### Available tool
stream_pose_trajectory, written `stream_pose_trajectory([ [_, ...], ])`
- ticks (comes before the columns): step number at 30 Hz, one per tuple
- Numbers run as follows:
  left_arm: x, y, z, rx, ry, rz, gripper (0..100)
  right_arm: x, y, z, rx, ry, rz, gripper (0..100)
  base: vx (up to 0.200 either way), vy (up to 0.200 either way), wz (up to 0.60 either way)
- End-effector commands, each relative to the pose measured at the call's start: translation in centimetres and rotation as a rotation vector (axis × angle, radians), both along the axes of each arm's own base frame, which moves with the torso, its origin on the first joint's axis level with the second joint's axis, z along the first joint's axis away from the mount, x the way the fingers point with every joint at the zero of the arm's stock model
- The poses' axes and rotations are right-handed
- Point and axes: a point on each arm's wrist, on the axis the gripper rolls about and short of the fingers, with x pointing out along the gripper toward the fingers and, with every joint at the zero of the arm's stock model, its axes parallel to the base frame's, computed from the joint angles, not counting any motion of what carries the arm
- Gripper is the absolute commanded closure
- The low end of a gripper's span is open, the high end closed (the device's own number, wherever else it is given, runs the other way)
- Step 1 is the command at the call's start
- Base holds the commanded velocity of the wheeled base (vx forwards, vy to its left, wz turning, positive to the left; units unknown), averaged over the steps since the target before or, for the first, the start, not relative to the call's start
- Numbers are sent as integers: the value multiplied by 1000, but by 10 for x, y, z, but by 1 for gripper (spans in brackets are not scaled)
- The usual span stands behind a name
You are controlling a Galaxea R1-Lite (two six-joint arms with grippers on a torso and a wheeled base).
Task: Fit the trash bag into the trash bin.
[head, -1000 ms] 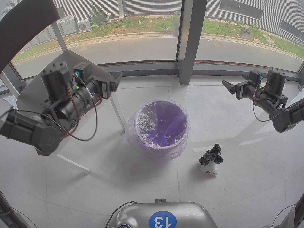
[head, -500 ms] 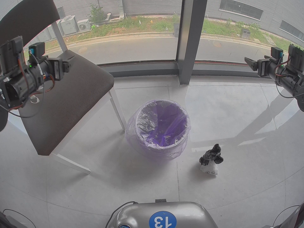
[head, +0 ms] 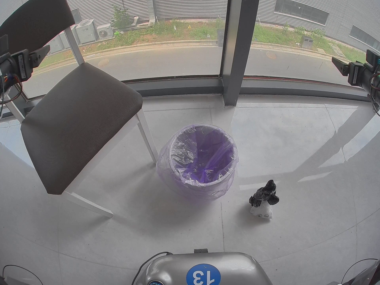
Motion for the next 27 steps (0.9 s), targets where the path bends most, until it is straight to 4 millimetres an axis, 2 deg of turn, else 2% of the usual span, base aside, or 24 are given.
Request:
stream_pose_trajectory([
  [1,-53,4,15,-10,-90,12,0,-53,1,28,30,-129,11,0,0,0,0],
  [2,-67,5,17,-13,-105,18,0,-69,2,31,46,-151,21,0,0,0,0],
  [6,-103,8,18,-13,-121,23,0,-106,4,30,59,-174,32,0,0,0,0],
  [8,-109,8,17,-12,-118,21,0,-113,5,29,57,-177,38,0,0,0,0],
  [10,-133,10,10,-12,-93,21,0,-146,8,20,36,-190,77,0,0,0,0],
  [17,-182,14,0,-10,-96,34,0,-208,12,12,22,-216,108,0,0,0,0],
  [22,-219,16,-23,-6,-69,34,0,-253,14,0,22,-199,108,0,0,0,0],
  [24,-225,17,-27,-6,-67,34,0,-260,14,-2,24,-197,109,0,0,0,0],
  [25,-240,18,-35,-7,-70,34,0,-277,15,-10,22,-200,113,0,0,0,0],
  [27,-250,19,-41,-7,-72,34,0,-291,16,-20,22,-197,115,0,0,0,0],
])
